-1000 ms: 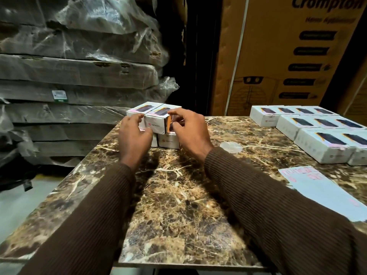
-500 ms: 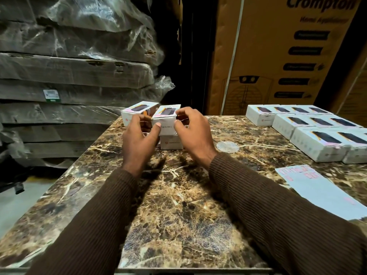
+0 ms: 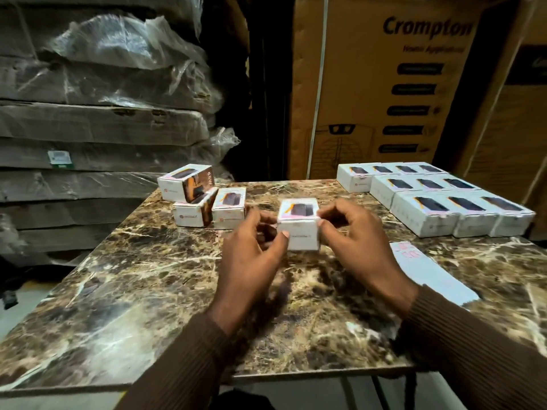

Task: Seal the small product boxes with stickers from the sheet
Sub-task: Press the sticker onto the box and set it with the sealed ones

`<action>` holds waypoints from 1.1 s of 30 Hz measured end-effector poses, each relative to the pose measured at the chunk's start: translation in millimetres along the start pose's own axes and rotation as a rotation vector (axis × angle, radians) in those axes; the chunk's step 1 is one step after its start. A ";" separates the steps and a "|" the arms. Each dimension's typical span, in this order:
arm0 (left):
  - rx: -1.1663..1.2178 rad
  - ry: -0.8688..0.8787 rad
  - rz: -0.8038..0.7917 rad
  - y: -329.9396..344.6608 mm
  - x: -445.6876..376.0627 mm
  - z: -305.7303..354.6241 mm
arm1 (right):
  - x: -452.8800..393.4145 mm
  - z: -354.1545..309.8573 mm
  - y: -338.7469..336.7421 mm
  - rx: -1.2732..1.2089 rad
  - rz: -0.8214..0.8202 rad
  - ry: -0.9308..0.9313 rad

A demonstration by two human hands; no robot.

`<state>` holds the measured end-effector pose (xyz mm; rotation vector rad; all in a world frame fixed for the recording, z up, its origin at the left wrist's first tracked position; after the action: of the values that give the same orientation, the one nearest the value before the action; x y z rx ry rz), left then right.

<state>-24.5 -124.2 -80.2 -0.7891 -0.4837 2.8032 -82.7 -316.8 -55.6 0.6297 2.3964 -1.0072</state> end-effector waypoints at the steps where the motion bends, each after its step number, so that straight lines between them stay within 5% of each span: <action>1: -0.001 -0.007 -0.020 5.1 6.8 2.4 | 8.2 4.0 -4.0 -0.004 -0.009 0.015; 10: -0.052 -0.008 -0.124 21.0 39.4 12.1 | 46.0 27.6 -24.3 -0.041 -0.062 0.075; 18: -0.107 -0.090 -0.010 13.1 -21.7 -7.0 | -4.3 48.9 -23.7 -0.001 -0.140 0.134; 24: 0.001 -0.213 -0.123 43.2 -35.1 -30.2 | -22.6 59.3 1.4 -0.014 -0.311 0.206; 33: 0.021 -0.006 -0.002 43.2 -26.6 -7.4 | -15.6 49.0 -12.9 -0.071 -0.148 0.038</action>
<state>-2.2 -169.5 -89.0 -0.7752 -0.4558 2.8051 -66.3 -364.9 -70.4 0.4552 2.5306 -0.9718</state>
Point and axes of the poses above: each hand's wrist, its own x-axis away from the middle knuckle, its own y-axis out of the palm, z = x × y, the point moved 6 cm from there along -x, towards the middle knuckle, and after that the axes turned 3 degrees about -z, right-handed, at the moved point
